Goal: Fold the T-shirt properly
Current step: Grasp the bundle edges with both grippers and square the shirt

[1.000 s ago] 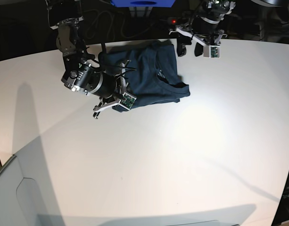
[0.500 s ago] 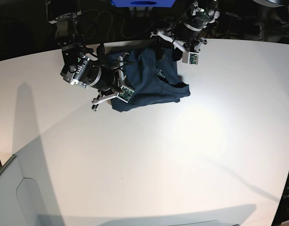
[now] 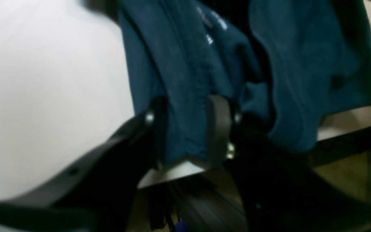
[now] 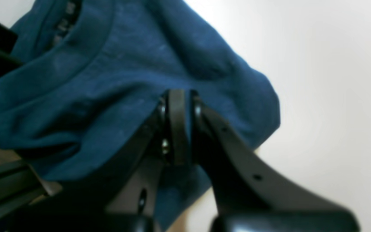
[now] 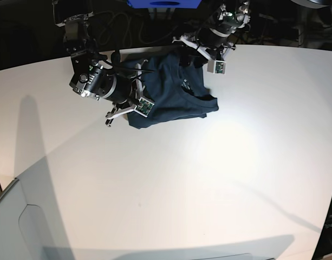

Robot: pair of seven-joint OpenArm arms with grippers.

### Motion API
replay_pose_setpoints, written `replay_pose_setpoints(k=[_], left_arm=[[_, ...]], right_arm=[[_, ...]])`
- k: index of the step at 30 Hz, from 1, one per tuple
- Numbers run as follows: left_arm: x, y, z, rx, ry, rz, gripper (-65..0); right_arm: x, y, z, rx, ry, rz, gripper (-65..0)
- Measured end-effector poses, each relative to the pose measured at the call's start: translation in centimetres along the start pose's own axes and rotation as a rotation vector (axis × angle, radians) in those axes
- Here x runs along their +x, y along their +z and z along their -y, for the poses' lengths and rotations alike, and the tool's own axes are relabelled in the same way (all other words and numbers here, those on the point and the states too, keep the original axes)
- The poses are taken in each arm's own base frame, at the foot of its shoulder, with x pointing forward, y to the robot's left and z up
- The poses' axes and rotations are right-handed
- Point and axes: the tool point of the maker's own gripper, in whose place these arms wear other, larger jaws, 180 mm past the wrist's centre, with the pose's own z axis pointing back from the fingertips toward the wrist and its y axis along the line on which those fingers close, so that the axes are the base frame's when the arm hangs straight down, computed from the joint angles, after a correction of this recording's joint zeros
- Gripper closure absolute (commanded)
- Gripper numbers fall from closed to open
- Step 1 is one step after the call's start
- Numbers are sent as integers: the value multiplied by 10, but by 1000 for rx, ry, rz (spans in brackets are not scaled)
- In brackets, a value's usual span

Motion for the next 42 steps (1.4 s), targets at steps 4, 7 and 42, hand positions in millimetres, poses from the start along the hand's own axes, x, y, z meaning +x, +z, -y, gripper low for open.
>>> replay_pose_setpoints(k=[4, 7, 42], left_arm=[[-4, -1, 13, -38, -11, -12, -55], [-4, -2, 16, -43, -10, -13, 0], [-6, 13, -44, 113, 7, -14, 0]], right_arm=[[0, 0, 0, 0, 0, 1, 0], [0, 0, 1, -1, 1, 0, 0], [1, 0, 2, -3, 2, 2, 0]])
